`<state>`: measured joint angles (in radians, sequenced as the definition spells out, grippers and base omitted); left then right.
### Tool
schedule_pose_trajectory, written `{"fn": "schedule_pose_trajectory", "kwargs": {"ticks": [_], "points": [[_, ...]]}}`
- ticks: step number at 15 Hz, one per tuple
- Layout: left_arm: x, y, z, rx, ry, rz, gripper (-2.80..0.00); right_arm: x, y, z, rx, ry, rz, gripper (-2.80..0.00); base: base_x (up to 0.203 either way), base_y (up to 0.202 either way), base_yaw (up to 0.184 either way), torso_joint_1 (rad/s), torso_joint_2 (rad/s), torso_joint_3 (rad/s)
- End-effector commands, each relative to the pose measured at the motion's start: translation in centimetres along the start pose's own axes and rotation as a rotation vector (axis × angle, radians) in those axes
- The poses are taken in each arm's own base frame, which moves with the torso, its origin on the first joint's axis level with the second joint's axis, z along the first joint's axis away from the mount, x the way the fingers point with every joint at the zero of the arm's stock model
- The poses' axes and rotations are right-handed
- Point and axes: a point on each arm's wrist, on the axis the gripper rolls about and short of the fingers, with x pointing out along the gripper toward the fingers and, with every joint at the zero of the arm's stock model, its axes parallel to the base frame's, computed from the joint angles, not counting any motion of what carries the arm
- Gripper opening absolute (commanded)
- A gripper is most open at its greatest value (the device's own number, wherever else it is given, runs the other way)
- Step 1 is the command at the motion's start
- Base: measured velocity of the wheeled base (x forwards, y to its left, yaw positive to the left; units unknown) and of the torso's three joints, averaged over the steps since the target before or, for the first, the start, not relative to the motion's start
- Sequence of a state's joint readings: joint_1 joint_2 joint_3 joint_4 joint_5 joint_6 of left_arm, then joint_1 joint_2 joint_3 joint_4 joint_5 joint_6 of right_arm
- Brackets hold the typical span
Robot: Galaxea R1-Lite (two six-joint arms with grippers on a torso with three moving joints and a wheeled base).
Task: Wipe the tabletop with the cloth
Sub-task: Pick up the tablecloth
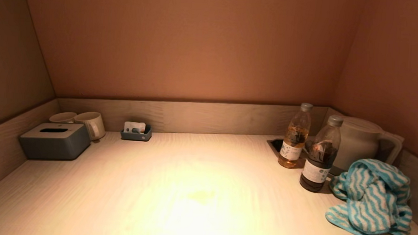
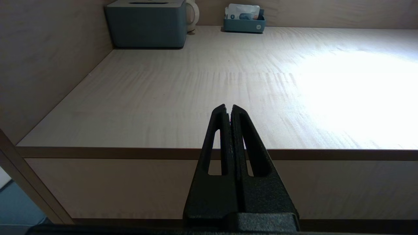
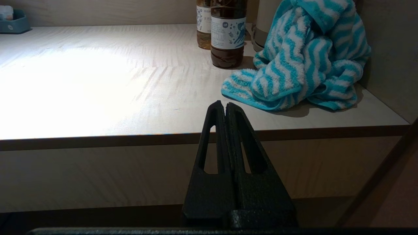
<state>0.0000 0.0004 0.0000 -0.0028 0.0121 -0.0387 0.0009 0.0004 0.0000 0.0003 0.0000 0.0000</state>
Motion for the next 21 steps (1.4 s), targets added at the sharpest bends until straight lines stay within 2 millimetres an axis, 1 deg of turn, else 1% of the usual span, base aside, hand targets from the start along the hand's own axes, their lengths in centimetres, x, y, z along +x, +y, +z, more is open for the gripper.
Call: {"fn": "schedule_pose_trajectory", "kwargs": {"ticks": [1,18,19,21], "points": [[0.0,0.0,0.0,-0.001,-0.001,0.0,-2.8,0.0,0.0,0.0,0.0,-0.001,0.001,-2.8,0.0,0.0,0.0,0.0,0.0,0.0],[0.0,0.0,0.0,0.0,-0.002,0.0,-2.8,0.0,0.0,0.1,-0.013,0.002,-0.007,-2.8,0.0,0.0,0.0,0.0,0.0,0.0],[0.0,0.0,0.0,0.0,-0.002,0.0,-2.8,-0.1,0.0,0.4,-0.014,-0.009,-0.009,-2.8,0.0,0.0,0.0,0.0,0.0,0.0],[0.0,0.0,0.0,0.0,-0.002,0.0,-2.8,-0.7,0.0,2.0,-0.015,-0.049,-0.013,-2.8,0.0,0.0,0.0,0.0,0.0,0.0]]}}
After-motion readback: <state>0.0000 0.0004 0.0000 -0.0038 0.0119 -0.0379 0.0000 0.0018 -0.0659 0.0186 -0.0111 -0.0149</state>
